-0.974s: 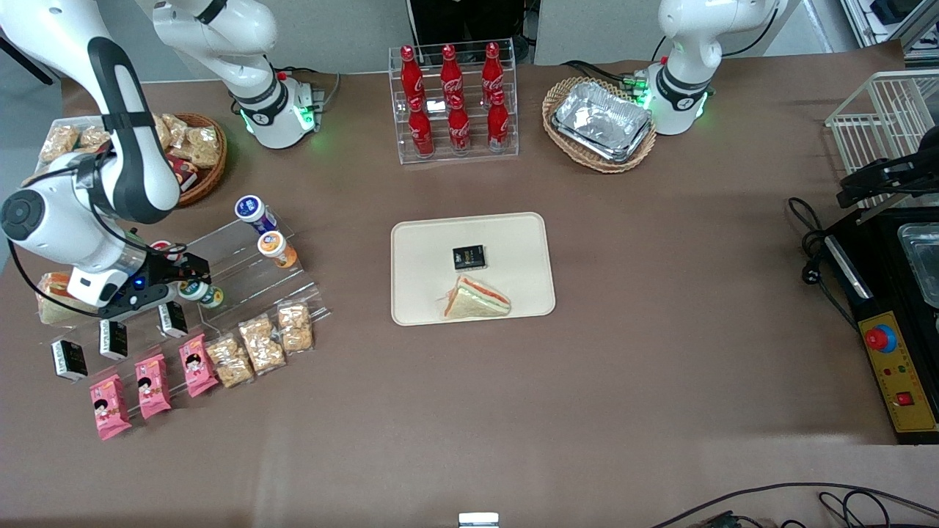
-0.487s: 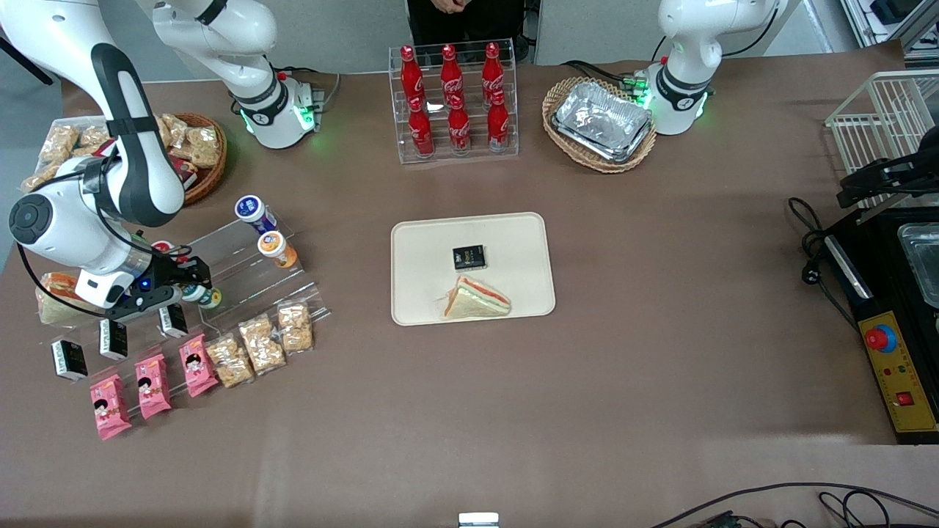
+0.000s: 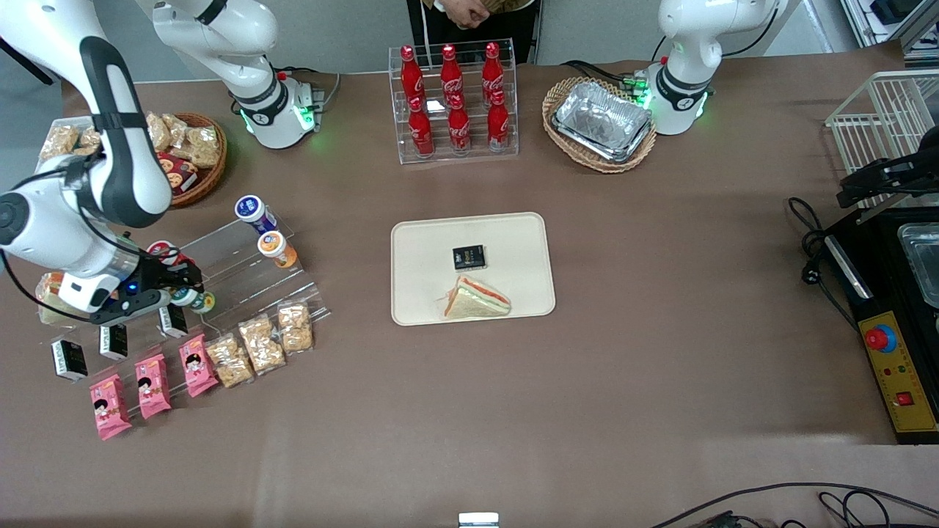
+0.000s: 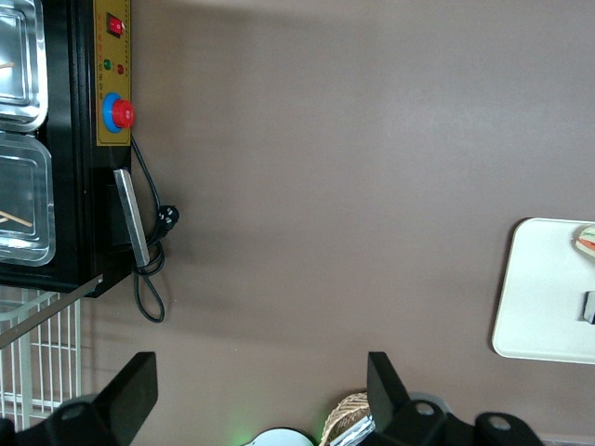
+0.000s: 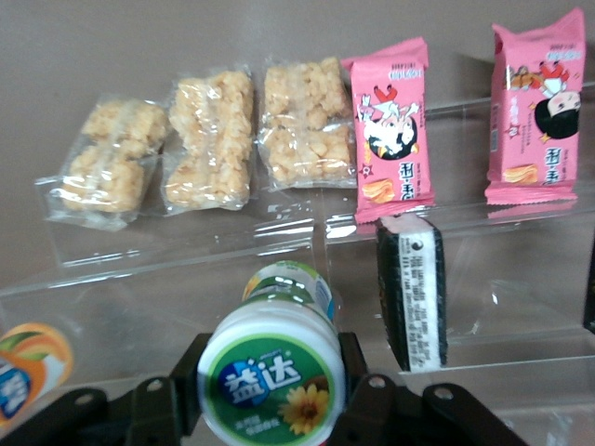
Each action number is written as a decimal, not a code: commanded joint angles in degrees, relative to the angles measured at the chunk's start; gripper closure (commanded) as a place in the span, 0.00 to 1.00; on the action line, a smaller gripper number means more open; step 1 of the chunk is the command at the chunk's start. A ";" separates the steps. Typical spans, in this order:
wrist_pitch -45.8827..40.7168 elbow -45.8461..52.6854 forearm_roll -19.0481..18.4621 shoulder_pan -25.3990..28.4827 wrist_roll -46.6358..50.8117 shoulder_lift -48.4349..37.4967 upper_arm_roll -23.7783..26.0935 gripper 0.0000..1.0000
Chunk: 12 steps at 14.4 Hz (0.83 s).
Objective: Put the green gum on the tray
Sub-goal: 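Close the right gripper on the green gum bottle and lift it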
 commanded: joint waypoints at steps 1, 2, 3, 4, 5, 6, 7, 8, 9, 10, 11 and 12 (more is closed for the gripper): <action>-11.20 7.45 1.19 0.07 -0.71 -1.81 -0.10 0.72; -14.97 10.17 1.19 -0.02 -0.63 -2.17 -0.10 0.72; -19.19 13.41 1.28 -0.02 -0.28 -2.26 -0.19 0.72; -23.67 16.84 1.19 -0.02 0.60 -2.26 -0.27 0.72; -27.45 19.48 1.19 -0.11 0.95 -2.35 -0.27 0.72; -30.45 21.77 1.19 -0.02 1.74 -2.87 -0.19 0.72; -32.83 24.32 1.19 0.07 3.75 -3.22 -0.01 0.72; -35.64 27.30 1.19 0.15 5.51 -3.31 -0.01 0.72; -38.62 30.03 1.19 0.24 6.31 -3.23 0.16 0.72; -40.48 31.71 1.28 0.42 8.06 -3.23 0.86 0.72; -41.37 32.60 1.19 0.77 11.04 -3.31 1.91 0.72; -42.51 32.78 1.19 1.38 14.46 -3.58 3.49 0.72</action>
